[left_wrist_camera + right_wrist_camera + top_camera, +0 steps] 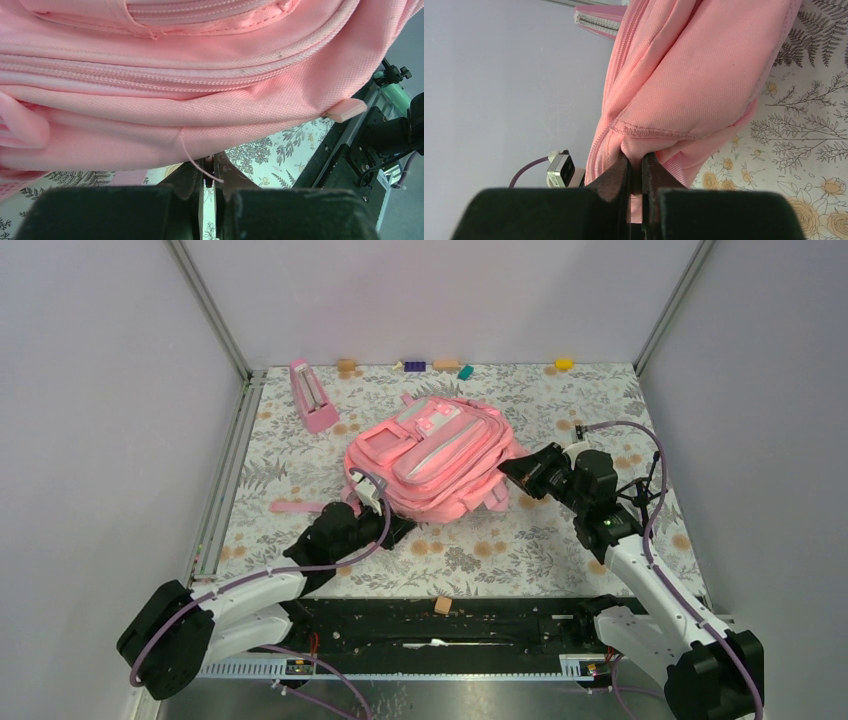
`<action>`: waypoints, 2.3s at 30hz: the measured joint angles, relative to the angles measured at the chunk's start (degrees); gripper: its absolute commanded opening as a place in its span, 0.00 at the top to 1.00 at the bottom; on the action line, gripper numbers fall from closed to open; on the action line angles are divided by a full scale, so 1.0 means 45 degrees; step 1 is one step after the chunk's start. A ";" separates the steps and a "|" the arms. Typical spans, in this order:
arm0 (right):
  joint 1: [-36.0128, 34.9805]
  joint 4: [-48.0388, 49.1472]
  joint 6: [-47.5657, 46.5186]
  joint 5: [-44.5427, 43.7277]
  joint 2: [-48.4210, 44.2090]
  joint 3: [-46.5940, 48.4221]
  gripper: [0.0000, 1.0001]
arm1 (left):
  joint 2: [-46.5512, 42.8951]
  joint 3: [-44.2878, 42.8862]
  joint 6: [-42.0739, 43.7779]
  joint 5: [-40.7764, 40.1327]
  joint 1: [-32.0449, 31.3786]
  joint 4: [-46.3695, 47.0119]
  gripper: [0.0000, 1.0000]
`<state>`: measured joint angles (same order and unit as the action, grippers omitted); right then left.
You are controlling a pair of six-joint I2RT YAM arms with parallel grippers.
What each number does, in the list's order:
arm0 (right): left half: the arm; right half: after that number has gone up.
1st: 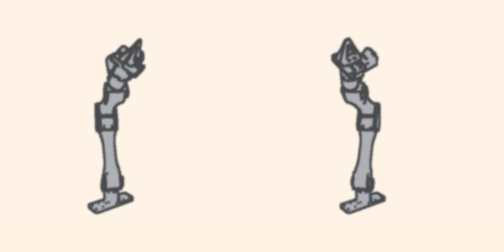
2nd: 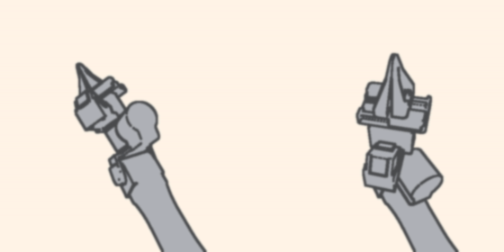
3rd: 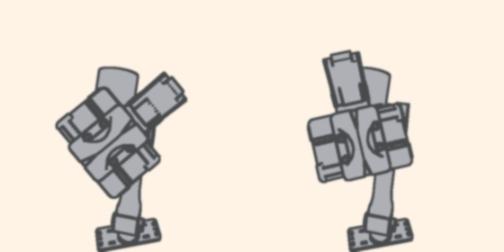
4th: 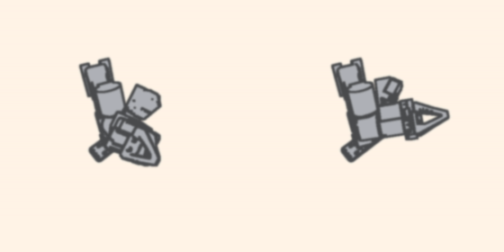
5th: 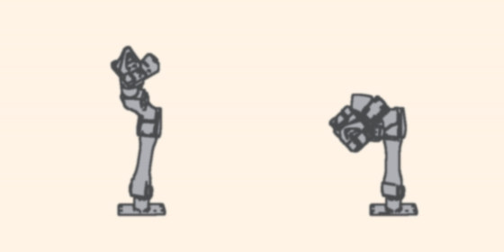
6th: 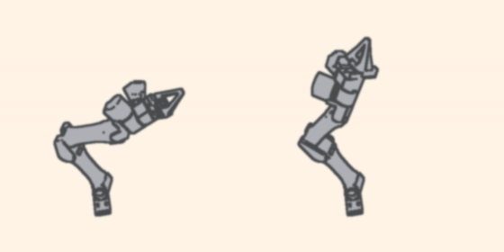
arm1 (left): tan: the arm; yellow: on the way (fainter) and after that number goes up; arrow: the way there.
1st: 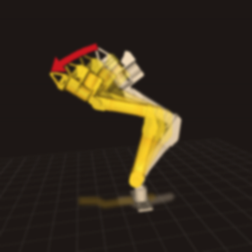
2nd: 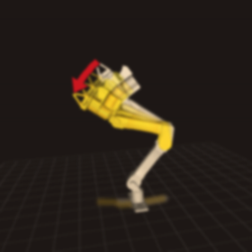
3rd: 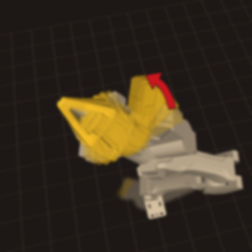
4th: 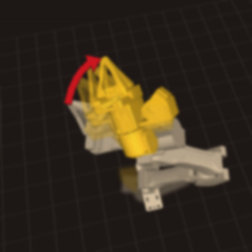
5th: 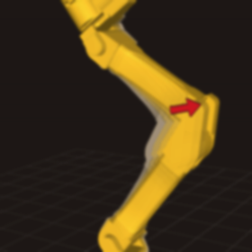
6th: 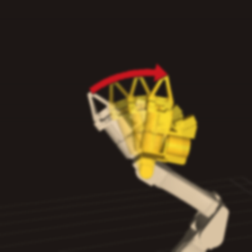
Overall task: Pack the student bag
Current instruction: Zip the student bag at the center of the board.
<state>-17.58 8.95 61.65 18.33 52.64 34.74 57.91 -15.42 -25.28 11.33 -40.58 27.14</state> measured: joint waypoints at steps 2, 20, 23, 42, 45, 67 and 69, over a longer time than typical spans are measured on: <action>-0.0131 0.0039 -0.0039 -0.0121 0.0005 0.0000 1.00 | -0.0141 -0.0073 0.0005 -0.0010 -0.0058 -0.0257 1.00; -0.1496 0.0690 -0.0219 -0.0738 0.0680 0.0000 1.00 | -0.1175 -0.1141 0.0107 -0.0243 -0.0646 -0.1792 1.00; -0.1705 0.0797 -0.0291 -0.0923 0.0806 0.0000 1.00 | -0.1219 -0.1248 0.0151 -0.0282 -0.0748 -0.1851 1.00; -0.3162 0.0957 -0.0777 -0.1987 0.1549 0.0005 1.00 | -0.1457 -0.2001 0.0083 -0.0539 -0.1778 -0.2540 1.00; -0.3385 0.1035 -0.0860 -0.2191 0.1710 0.0005 1.00 | -0.1457 -0.2021 0.0005 -0.0627 -0.1860 -0.2705 1.00; -0.6008 0.1729 -0.2438 -0.5838 0.2244 -0.0384 0.90 | -0.1316 -0.2603 -0.2516 -0.1734 -0.2059 -0.4993 1.00; -0.6105 0.1545 -0.2652 -0.5994 0.2084 -0.0549 0.76 | -0.1311 -0.2613 -0.2759 -0.1768 -0.2079 -0.5231 1.00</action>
<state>-45.06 15.90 49.71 -8.64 62.02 32.27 52.01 -27.18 -37.69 3.38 -49.93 3.60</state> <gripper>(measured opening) 0.082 0.039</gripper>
